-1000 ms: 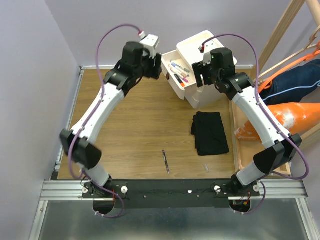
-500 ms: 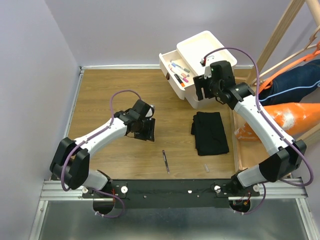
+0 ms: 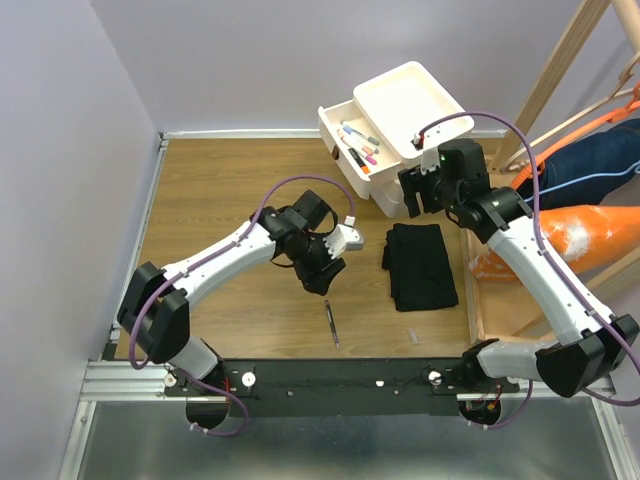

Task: Sort the stationery into containers
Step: Pick up the pen from the corner of the board.

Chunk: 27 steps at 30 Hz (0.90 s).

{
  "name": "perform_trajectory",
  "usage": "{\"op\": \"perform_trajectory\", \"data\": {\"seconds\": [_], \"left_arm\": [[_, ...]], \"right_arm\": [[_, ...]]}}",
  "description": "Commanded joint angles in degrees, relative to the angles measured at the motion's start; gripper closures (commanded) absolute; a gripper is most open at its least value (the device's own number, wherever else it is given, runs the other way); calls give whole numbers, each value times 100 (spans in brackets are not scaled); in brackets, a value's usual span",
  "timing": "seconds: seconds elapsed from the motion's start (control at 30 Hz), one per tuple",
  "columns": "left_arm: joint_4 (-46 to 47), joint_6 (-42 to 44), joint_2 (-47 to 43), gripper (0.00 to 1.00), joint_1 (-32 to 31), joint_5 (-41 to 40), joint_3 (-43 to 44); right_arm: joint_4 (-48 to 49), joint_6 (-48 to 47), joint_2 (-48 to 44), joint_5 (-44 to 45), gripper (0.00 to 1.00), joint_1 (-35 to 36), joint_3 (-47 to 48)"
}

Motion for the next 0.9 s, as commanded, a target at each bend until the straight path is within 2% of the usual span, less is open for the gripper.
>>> {"op": "perform_trajectory", "data": {"seconds": [0.0,0.13,0.37,0.47,0.57,0.87], "left_arm": [[-1295,5510,-435,40,40,1146,-97],[-936,6765,-253,41,-83,1164,-345],[-532,8278,92,44,-259,892,-503],[-233,8588,170,47,-399,707,-731],[-320,8642,451,54,-548,663,-600],[-303,8528,1040,60,-874,610,-433]], "right_arm": [[9,-340,-245,-175,17,-21,-135],[17,-515,-289,-61,17,-21,-100],[44,-630,-474,45,17,-29,-337],[79,-665,-526,63,17,-47,-452],[97,-692,-553,98,17,-56,-496],[105,-771,-623,177,17,-65,-601]]}}
